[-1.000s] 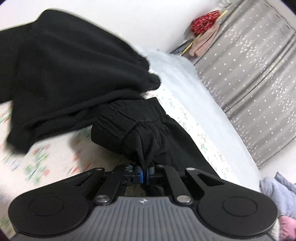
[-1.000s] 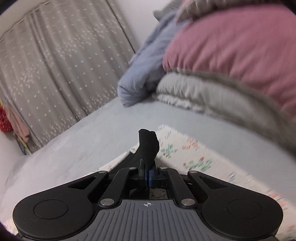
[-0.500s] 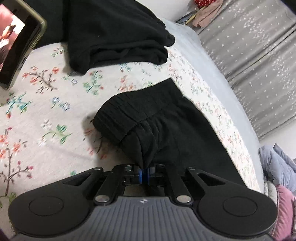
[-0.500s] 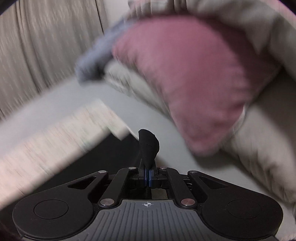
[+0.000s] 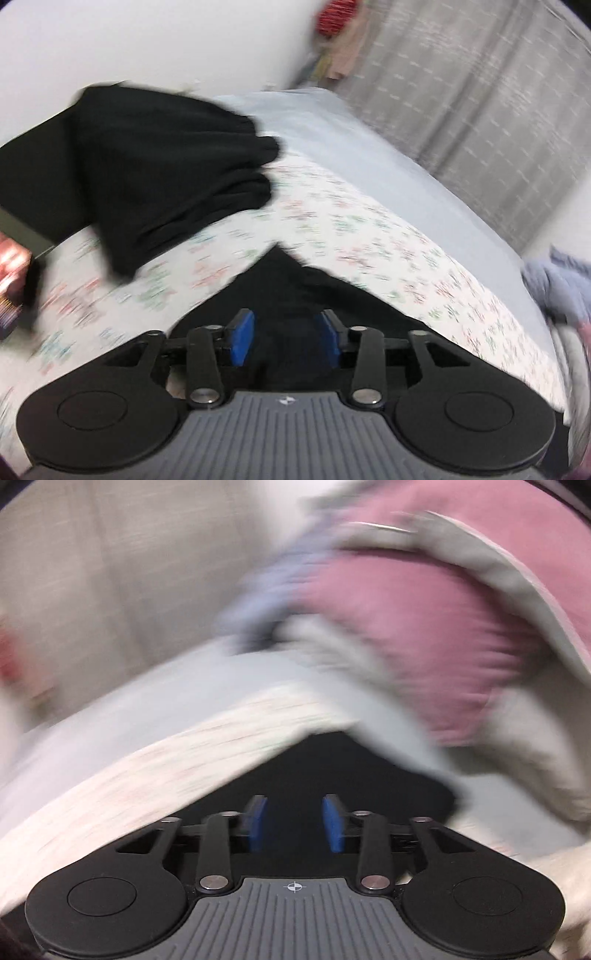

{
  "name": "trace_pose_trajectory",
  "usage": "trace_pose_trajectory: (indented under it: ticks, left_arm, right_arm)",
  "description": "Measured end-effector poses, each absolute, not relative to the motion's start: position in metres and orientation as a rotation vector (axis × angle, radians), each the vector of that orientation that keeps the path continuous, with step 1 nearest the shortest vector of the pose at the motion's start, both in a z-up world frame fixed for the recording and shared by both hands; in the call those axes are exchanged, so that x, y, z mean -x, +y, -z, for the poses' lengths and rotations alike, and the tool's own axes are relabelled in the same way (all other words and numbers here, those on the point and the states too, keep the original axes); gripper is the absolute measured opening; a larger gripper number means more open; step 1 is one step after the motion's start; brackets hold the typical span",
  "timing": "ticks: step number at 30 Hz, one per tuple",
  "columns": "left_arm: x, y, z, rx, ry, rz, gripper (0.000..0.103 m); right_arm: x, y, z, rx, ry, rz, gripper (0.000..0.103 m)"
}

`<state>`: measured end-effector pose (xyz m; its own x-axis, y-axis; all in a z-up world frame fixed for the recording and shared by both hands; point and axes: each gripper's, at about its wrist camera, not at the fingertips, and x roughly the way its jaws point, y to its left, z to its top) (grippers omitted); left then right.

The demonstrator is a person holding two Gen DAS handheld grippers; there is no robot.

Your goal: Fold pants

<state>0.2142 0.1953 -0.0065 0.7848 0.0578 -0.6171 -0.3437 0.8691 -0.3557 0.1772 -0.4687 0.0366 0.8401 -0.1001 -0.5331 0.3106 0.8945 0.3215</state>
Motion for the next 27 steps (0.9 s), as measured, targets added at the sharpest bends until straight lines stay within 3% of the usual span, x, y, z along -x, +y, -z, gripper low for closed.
trace_pose_trajectory:
  ticks: [2,6,14,27]
  left_arm:
    - [-0.236,0.187,0.025,0.389,0.669,-0.211,0.064]
    - [-0.253,0.190,0.063,0.346,0.772,-0.257,0.061]
    - [-0.257,0.188,0.063,0.320,0.769,-0.262,0.061]
    - [-0.253,0.194,0.059,0.432,0.803,-0.238,0.061]
  right_arm:
    - [-0.158,-0.414,-0.050,-0.291,0.539,0.008,0.065]
    - [-0.119,-0.318,-0.048,-0.188,0.634,-0.376,0.065]
    - [-0.147,-0.182,0.052,0.127,0.919,-0.626,0.066]
    - [-0.122,-0.118,0.062,0.355,0.489,-0.578,0.062]
